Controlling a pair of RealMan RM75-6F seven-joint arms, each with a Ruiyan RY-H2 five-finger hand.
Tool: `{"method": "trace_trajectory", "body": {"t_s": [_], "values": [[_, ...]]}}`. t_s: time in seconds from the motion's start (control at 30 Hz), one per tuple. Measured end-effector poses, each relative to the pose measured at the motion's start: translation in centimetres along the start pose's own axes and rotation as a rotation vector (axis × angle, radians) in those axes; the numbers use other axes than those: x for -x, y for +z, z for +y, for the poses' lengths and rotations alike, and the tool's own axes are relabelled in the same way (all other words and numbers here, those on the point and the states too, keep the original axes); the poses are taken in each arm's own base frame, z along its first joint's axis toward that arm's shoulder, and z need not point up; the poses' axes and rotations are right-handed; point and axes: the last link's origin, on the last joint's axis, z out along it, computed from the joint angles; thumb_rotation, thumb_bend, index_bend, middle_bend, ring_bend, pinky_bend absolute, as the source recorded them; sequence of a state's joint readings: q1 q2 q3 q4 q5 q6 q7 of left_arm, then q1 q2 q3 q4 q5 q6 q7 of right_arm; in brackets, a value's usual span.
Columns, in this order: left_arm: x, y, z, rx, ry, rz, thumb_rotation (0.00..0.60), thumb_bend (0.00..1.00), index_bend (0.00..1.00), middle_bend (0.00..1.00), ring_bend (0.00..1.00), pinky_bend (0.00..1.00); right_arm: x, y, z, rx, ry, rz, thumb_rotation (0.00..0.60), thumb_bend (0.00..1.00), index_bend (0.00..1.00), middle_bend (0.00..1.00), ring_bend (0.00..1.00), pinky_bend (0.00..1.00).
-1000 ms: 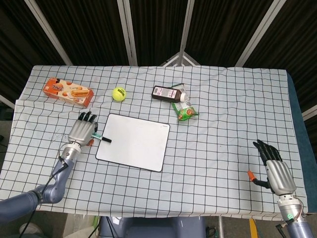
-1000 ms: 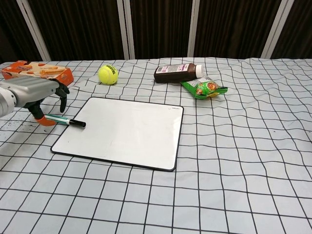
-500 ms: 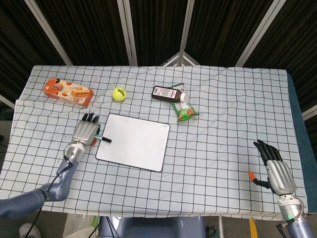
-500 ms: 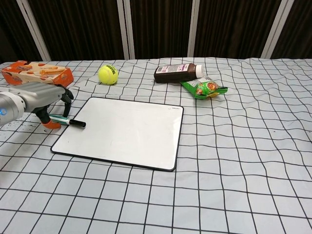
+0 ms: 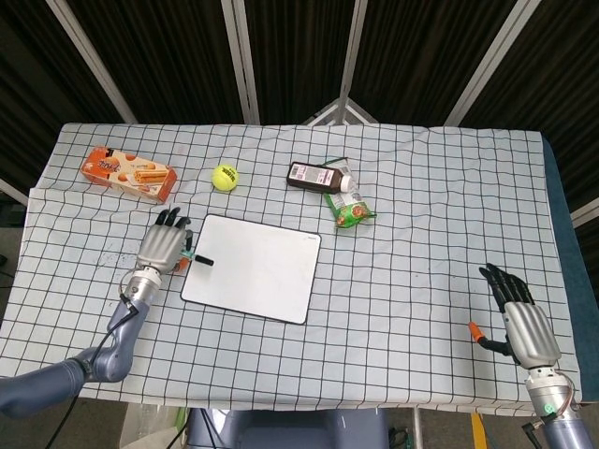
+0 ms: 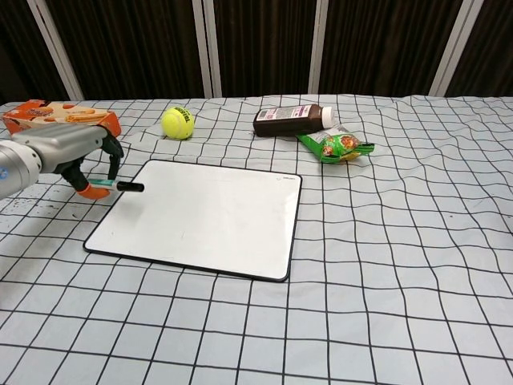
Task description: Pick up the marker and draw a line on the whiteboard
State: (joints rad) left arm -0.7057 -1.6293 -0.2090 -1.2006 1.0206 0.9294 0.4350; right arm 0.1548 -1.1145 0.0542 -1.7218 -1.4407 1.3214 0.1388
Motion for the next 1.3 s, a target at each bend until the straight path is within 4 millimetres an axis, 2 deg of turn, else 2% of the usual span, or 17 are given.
{"method": "trace_trajectory", "body": {"t_s": [0.2, 0.37, 0.67, 0.93, 1.3], "values": [[-2.5, -0.5, 1.1, 0.014, -0.229, 0.089, 0.6, 0.52, 0.7, 0.22, 0.04, 0.1, 0.1, 0.0, -0.1, -0.001, 0.0, -0.003, 0.6, 0.33, 0.0, 0.0, 0.0, 0.0], [-4.0, -0.6, 3.2, 0.038, -0.497, 0.129, 0.6, 0.52, 0.7, 0.22, 0.04, 0.11, 0.1, 0.0, -0.1, 0.0, 0.002, -0.003, 0.6, 0.33, 0.0, 0.0, 0.0, 0.0], [-3.5, 0.0, 8.6, 0.09, -0.925, 0.084, 0.6, 0.52, 0.72, 0.25, 0.06, 0.11, 0.0, 0.1, 0.1, 0.009, 0.012, -0.007, 0.6, 0.33, 0.0, 0.0, 0.0, 0.0], [-1.5, 1.2, 11.7, 0.108, -1.038, 0.058, 0.6, 0.52, 0.73, 0.27, 0.06, 0.11, -0.1, 0.2, 0.2, 0.011, 0.019, -0.01, 0.6, 0.33, 0.0, 0.0, 0.0, 0.0], [-0.7, 1.9, 13.6, 0.129, -1.126, 0.043, 0.6, 0.52, 0.73, 0.27, 0.06, 0.11, 0.0, 0.3, 0.1, 0.008, 0.019, -0.014, 0.6, 0.33, 0.0, 0.0, 0.0, 0.0]]}}
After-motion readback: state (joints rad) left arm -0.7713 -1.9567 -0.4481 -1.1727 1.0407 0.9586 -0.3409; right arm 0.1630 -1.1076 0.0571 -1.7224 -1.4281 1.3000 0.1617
